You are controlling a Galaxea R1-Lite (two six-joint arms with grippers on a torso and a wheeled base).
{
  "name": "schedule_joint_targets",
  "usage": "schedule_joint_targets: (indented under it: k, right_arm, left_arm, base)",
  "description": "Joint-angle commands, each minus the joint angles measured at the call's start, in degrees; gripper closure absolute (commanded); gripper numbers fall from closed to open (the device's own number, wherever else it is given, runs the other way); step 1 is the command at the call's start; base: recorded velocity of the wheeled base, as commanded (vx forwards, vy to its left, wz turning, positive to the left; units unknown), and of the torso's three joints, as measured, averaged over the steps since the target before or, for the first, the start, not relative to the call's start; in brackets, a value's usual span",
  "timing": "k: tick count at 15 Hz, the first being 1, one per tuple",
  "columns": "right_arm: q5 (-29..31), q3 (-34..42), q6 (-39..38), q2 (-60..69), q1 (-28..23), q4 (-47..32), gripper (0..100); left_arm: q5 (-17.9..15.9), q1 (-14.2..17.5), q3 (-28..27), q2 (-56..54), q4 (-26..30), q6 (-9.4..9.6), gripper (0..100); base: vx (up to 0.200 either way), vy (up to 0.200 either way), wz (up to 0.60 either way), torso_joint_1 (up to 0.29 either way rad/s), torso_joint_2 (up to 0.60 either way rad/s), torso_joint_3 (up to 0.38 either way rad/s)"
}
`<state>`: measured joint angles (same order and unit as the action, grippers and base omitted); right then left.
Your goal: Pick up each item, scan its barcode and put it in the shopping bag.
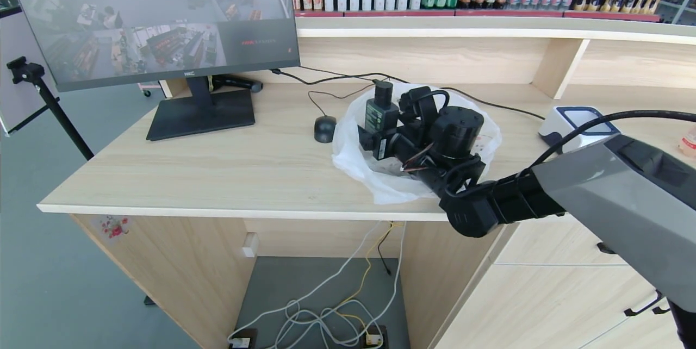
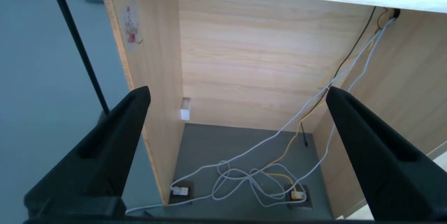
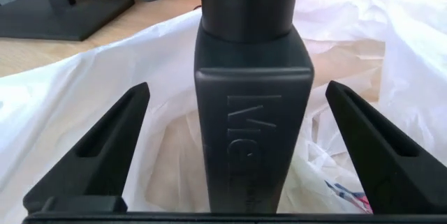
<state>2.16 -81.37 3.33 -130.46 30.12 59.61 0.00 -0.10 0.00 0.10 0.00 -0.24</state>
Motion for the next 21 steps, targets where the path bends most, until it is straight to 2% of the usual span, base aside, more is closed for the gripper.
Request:
schedule_joint_targets:
  k: [1, 9, 14, 18, 21]
  right_arm:
    - [-0.4, 4.12, 0.01, 2.93, 0.02, 2.09, 0]
    - [-3.21, 18.88, 0.19, 9.88, 0.2, 14.22, 0]
    - [-4.18, 27.58, 0.28, 16.29, 2.57, 18.7, 0]
    - [-4.09, 41.03, 0.54, 25.43, 7.05, 24.94, 0]
    - [-5.15, 49.73, 1.24, 32.38, 7.93, 25.99, 0]
  left_arm:
    - [0.0, 0.01, 0.0, -0.01, 0.0, -0.02, 0]
    - [0.0, 0.01, 0.0, -0.01, 0.0, -0.02, 0]
    - [0.0, 0.01, 0.0, -0.01, 0.0, -0.02, 0]
    - [0.0, 0.01, 0.0, -0.01, 0.0, -0.02, 0]
    - [0.0, 0.01, 0.0, -0.01, 0.0, -0.02, 0]
  base:
    - [0.0, 0.0, 0.0, 0.0, 0.0, 0.0]
    - [0.0, 0.0, 0.0, 0.0, 0.0, 0.0]
    - [0.0, 0.0, 0.0, 0.0, 0.0, 0.0]
    - [0.0, 0.0, 0.0, 0.0, 0.0, 0.0]
    - [0.0, 0.0, 0.0, 0.0, 0.0, 0.0]
